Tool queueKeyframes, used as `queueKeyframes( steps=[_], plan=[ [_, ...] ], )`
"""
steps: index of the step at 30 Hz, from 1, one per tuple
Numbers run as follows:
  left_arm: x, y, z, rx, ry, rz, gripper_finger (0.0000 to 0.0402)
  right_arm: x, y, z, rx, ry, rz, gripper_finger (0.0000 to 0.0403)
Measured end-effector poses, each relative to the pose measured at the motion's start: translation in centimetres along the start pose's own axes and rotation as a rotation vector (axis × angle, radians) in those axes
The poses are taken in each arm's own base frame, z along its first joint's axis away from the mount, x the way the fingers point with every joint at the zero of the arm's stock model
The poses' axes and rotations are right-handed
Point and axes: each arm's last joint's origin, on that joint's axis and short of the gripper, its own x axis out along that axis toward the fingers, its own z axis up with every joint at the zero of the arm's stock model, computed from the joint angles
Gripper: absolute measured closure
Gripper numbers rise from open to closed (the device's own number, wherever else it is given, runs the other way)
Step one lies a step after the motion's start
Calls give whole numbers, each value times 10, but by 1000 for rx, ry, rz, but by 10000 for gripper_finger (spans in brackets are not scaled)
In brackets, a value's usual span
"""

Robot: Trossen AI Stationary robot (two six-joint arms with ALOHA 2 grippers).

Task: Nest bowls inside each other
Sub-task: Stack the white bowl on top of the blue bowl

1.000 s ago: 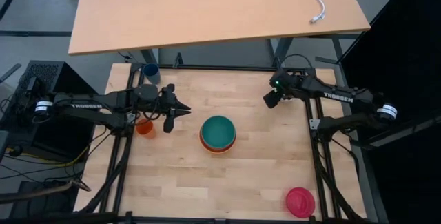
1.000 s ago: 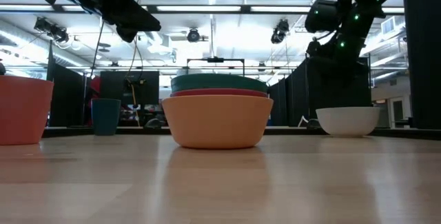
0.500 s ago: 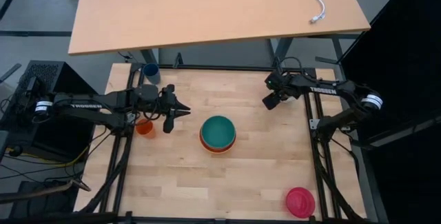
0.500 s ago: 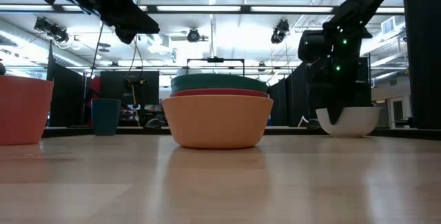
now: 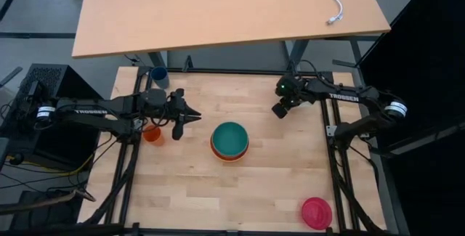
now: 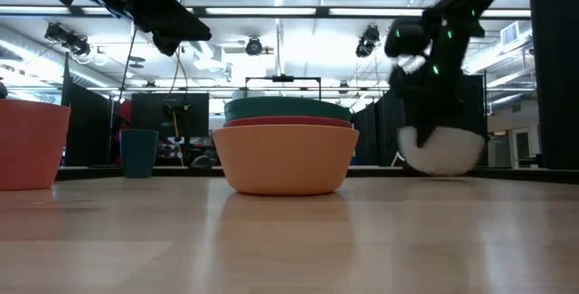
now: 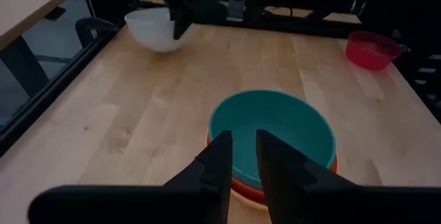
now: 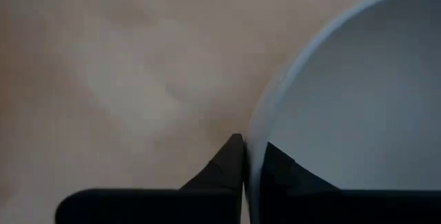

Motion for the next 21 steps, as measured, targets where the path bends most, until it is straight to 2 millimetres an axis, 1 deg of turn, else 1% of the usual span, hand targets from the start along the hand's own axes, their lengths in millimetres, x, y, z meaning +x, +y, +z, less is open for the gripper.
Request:
queueKeyframes(
  steps=[2,3,5,8,11,13,16,21],
  plan=[
    [0,0,1,2,-7,0,347,-7,8,4,-30,-25,39,401],
    [0,0,1,4,-13,3,347,-13,18,7,-64,-47,63,403],
    [0,1,2,23,-18,23,350,-27,41,15,-139,-107,117,403],
    [0,2,2,34,-22,63,355,-47,78,21,-270,-195,206,403],
    [0,2,3,48,-35,72,360,-62,113,20,-407,-260,282,403],
    [0,2,4,47,-42,73,361,-69,133,18,-493,-286,319,403],
    [0,2,4,45,-43,73,362,-70,155,15,-584,-307,349,403],
    [0,2,3,29,-36,73,361,-56,173,15,-652,-280,352,403]
  ],
)
